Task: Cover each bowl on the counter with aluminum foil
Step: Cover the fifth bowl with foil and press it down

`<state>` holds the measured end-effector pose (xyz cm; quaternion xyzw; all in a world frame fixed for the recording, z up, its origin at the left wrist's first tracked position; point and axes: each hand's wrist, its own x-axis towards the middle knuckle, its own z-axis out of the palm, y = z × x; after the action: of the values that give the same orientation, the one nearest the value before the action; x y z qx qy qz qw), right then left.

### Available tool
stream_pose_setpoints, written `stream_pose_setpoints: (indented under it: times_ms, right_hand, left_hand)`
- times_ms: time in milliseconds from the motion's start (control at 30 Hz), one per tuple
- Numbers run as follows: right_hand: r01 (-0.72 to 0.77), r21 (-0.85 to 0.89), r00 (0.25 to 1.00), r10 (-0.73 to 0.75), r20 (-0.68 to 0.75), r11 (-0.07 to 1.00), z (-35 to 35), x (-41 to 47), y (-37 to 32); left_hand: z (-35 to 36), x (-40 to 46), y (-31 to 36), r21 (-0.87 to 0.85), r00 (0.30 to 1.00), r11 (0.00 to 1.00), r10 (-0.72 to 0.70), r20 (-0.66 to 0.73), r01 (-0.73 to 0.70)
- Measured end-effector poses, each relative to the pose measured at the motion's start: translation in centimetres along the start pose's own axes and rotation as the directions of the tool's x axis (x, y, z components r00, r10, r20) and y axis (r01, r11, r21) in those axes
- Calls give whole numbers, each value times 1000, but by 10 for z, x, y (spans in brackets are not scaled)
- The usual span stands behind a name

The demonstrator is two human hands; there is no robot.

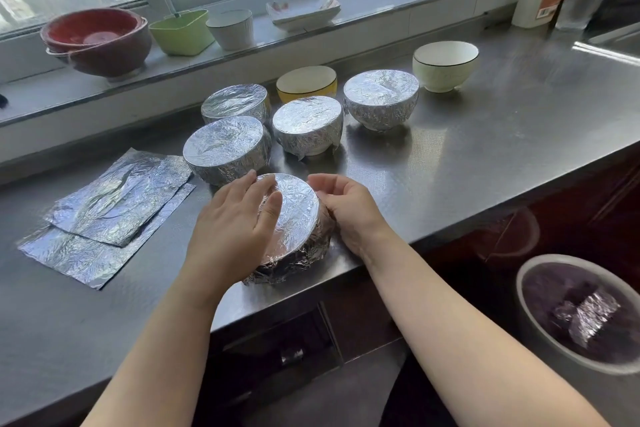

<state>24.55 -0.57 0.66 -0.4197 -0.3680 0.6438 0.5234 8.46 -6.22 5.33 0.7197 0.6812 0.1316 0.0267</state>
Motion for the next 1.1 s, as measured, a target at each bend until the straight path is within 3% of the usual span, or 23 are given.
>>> stream_pose_setpoints:
  times_ms: [67,133,233,333,567,900,1100]
  right_hand:
    - [80,-17,994,-81,-74,997,-5,-3,-3]
    - [149,-17,987,-150,-62,989,-6,-14,-4]
    - [194,-11,981,-194,-7,981,-3,-32,4]
    - [219,-55,972,-223,-79,974,-1,-37,13]
    - [205,-186,946,-243,-213,961,6,-37,20]
    - [87,-202,973,-126,-191,976,5,-24,16]
    - [59,-356,983,-117,-142,933,4,-24,7]
  left_hand:
    - [-1,0,1,5,1000,1000,-3,4,3]
    - [-2,0,1,7,1000,1000,-3,4,3]
    - [-1,-1,1,-3,1000,1000,1,-6,-1]
    - [0,0,0,8,1000,1000,1,0,-1]
    - [1,1,0,18,1000,1000,0,6,0]
    - [2,1,0,27,1000,1000,7,-3,-7]
    - [3,2,-1,21,1000,1000,5,-18,-5]
